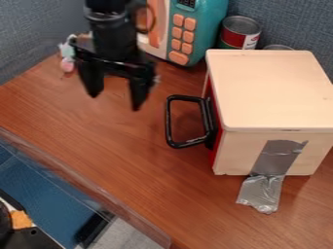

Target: Open the drawer

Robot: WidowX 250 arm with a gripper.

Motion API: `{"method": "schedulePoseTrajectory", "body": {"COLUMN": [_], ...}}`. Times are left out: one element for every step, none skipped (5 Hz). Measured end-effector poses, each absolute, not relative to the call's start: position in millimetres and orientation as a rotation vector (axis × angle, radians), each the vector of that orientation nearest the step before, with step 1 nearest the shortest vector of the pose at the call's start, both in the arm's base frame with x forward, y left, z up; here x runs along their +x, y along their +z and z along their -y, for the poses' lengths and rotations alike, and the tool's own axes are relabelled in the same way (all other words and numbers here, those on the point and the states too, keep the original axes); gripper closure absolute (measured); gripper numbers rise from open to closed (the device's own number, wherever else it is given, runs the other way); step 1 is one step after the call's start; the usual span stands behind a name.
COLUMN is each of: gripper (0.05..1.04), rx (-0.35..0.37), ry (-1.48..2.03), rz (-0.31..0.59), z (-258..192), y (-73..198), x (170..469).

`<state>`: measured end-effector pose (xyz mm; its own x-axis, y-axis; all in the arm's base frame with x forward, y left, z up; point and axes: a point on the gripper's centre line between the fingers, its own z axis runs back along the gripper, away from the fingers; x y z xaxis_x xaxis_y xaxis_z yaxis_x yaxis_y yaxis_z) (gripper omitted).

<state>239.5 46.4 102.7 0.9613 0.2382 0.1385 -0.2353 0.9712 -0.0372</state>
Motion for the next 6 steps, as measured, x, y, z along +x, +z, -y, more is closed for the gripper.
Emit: {"method": "schedulePoseTrajectory", "body": {"gripper": [0.083, 0.083, 0.083, 0.083, 0.083, 0.083], "rx": [-0.020, -0.018, -0.012, -0.029, -0.037, -0.042], "ry": [0.357, 0.397, 0.439, 0.483, 0.485, 0.499], "rz": [0.154, 0.151, 0.148, 0.151, 0.148, 0.161], "z": [-41, -36, -32, -28, -16, -9], "y": [91, 78, 65, 63, 57, 56], "x": [259, 272, 284, 288, 294, 298]}}
